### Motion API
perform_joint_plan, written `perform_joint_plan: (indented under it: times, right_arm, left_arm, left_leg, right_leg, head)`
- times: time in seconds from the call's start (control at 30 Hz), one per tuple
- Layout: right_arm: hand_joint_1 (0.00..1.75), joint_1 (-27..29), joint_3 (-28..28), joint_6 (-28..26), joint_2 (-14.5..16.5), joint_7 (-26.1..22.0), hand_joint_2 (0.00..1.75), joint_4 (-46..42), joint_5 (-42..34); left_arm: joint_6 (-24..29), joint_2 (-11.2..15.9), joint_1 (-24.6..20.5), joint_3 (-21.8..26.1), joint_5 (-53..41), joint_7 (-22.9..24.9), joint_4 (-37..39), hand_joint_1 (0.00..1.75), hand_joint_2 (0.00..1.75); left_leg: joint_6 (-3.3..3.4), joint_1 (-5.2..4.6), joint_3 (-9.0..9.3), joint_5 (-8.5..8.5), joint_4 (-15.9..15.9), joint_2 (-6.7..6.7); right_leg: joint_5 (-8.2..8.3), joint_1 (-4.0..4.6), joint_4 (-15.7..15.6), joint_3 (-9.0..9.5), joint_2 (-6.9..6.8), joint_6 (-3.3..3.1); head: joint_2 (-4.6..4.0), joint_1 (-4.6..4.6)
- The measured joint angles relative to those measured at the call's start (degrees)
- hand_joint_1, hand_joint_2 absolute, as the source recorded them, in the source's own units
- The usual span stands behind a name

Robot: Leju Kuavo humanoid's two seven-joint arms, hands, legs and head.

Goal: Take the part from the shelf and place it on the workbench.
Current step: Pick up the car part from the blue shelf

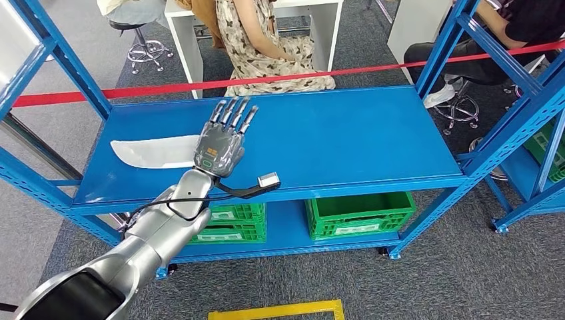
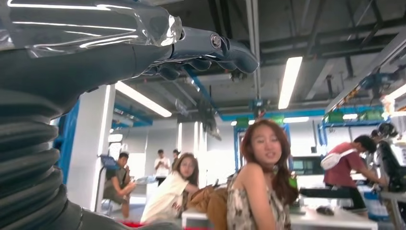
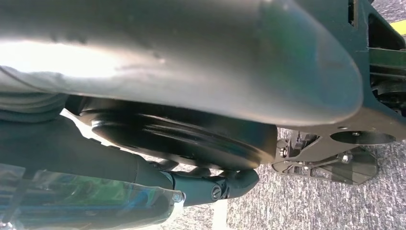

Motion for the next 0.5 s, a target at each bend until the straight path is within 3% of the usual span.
perform_joint_plan:
  times: [0.2, 0.5]
  right_arm:
    - [0.0, 0.04, -0.01, -0.19, -0.01, 0.44, 0.0, 0.0, 0.22]
    - [0.0, 0.06, -0.04, -0.47, -0.03, 0.49, 0.0, -0.01, -0.08]
  left_arm:
    - [0.0, 0.56, 3.95, 3.94, 0.25, 0.8, 1.44, 0.0, 1.75]
    - [0.0, 3.55, 6.26, 5.79, 0.08, 3.91, 3.68, 0.0, 1.75]
  left_leg:
    - [-0.02, 0.01, 0.01, -0.02, -0.01, -0.01]
    - [-0.02, 0.01, 0.01, -0.02, -0.01, -0.02]
  right_leg:
    - [-0.03, 0.01, 0.0, 0.01, 0.0, 0.03]
    - [-0.04, 0.01, 0.01, 0.02, -0.01, 0.03]
  head:
    - [0.0, -0.01]
    - [0.0, 0.01]
